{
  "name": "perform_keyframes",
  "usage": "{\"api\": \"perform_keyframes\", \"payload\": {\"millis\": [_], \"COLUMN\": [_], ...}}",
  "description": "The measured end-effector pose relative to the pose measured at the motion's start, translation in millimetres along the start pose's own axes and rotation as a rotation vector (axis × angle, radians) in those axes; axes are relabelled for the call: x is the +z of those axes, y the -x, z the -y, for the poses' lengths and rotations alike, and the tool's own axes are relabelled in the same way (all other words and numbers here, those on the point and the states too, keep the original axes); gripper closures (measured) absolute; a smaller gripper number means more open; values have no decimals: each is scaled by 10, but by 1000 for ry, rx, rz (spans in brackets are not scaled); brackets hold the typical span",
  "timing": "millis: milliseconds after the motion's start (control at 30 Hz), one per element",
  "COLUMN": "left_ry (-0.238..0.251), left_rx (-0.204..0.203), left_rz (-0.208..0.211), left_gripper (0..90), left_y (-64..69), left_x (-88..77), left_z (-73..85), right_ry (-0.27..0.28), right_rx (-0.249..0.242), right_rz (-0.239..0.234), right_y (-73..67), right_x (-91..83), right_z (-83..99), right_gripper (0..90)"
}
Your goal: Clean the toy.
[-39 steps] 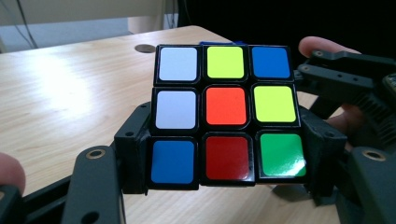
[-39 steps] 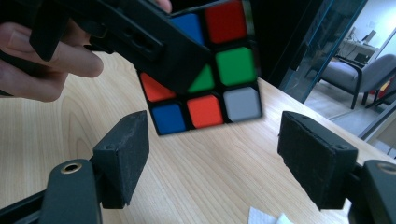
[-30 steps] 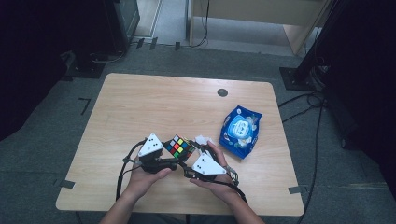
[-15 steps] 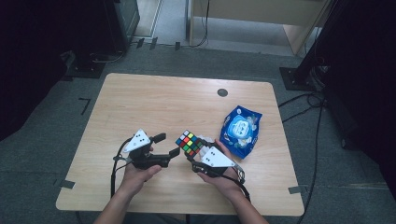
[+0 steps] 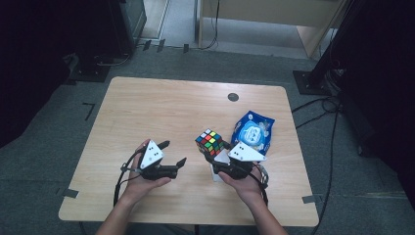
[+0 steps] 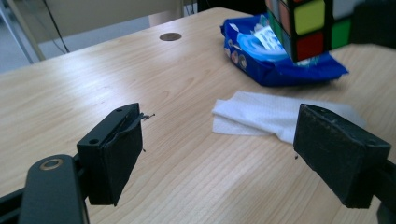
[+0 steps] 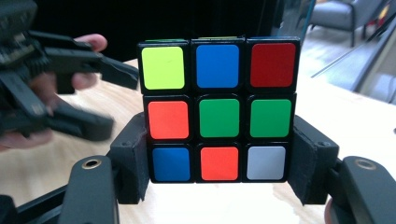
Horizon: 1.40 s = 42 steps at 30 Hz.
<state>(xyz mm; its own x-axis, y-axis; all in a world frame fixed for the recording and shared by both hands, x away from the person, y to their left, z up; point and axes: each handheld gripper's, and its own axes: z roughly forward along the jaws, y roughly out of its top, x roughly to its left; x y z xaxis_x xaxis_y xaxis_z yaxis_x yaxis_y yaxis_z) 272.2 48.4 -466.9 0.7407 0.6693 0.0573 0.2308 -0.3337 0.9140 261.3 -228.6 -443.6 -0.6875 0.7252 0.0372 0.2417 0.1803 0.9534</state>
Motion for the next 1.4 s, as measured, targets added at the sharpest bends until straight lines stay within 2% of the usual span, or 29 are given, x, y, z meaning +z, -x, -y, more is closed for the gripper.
{"api": "perform_keyframes", "payload": {"millis": [33, 100, 200, 233, 267, 300, 367, 467, 500, 533, 567, 600, 633, 667, 733, 833, 867, 900, 967, 1033, 1133, 1167, 1200, 1233, 1267, 1300, 1333, 1367, 1400], "left_ry": [0, 6, 13, 13, 11, 11, 20, 29, 29, 31, 31, 27, 27, 23, 26, 36, 38, 38, 44, 35, 23, 23, 21, 24, 25, 25, 25, 25, 30], "left_rx": [0, 80, 151, 151, 189, 189, 229, 287, 287, 336, 336, 374, 374, 407, 427, 435, 438, 438, 443, 430, 351, 351, 303, 275, 253, 253, 202, 202, 164], "left_rz": [0, 4, -8, -8, -24, -24, -46, -75, -75, -85, -85, -90, -90, -98, -103, -111, -95, -95, -110, -95, -84, -84, -91, -94, -100, -100, -104, -104, -115], "left_gripper": [161, 165, 166, 166, 166, 166, 165, 166, 167, 168, 168, 172, 183, 195, 209, 235, 283, 324, 332, 339, 339, 340, 339, 339, 339, 339, 339, 339, 339], "left_y": [0, 102, 186, 186, 220, 220, 259, 324, 324, 389, 389, 450, 450, 501, 541, 562, 573, 573, 589, 563, 427, 427, 339, 297, 254, 254, 178, 178, 126], "left_x": [0, 19, 36, 36, 43, 43, 46, 48, 48, 55, 55, 76, 76, 97, 112, 118, 111, 111, 113, 111, 89, 89, 71, 65, 56, 56, 36, 36, 19], "left_z": [0, 7, 18, 18, 27, 27, 33, 34, 34, 35, 35, 40, 40, 54, 66, 70, 76, 76, 88, 86, 90, 90, 87, 87, 87, 87, 85, 85, 81], "right_ry": [0, -27, -52, -52, -76, -89, -113, -150, -160, -171, -171, -195, -195, -212, -234, -256, -279, -279, -278, -268, -206, -206, -165, -155, -154, -154, -174, -190, -209], "right_rx": [0, 37, 64, 64, 89, 105, 132, 155, 162, 171, 171, 193, 193, 227, 254, 265, 284, 284, 300, 306, 352, 352, 366, 365, 357, 357, 313, 293, 276], "right_rz": [0, -36, -71, -71, -97, -115, -143, -164, -168, -174, -174, -192, -192, -211, -224, -232, -242, -242, -244, -244, -265, -265, -250, -231, -204, -204, -121, -84, -55], "right_y": [0, -33, -73, -73, -94, -103, -118, -154, -164, -176, -176, -190, -190, -192, -194, -195, -197, -197, -185, -176, -27, -27, 80, 127, 169, 169, 232, 260, 279], "right_x": [0, 3, 22, 22, 38, 48, 73, 116, 131, 145, 145, 174, 174, 204, 230, 250, 265, 265, 272, 266, 161, 161, 86, 55, 37, 37, 42, 59, 84], "right_z": [0, -48, -79, -79, -94, -99, -103, -97, -92, -86, -86, -71, -71, -50, -32, -20, -13, -13, -11, -12, -68, -68, -90, -88, -77, -77, -20, 23, 74], "right_gripper": [341, 341, 341, 341, 341, 341, 341, 341, 341, 341, 341, 341, 341, 341, 341, 341, 340, 340, 337, 326, 292, 292, 295, 296, 299, 299, 323, 330, 343]}}
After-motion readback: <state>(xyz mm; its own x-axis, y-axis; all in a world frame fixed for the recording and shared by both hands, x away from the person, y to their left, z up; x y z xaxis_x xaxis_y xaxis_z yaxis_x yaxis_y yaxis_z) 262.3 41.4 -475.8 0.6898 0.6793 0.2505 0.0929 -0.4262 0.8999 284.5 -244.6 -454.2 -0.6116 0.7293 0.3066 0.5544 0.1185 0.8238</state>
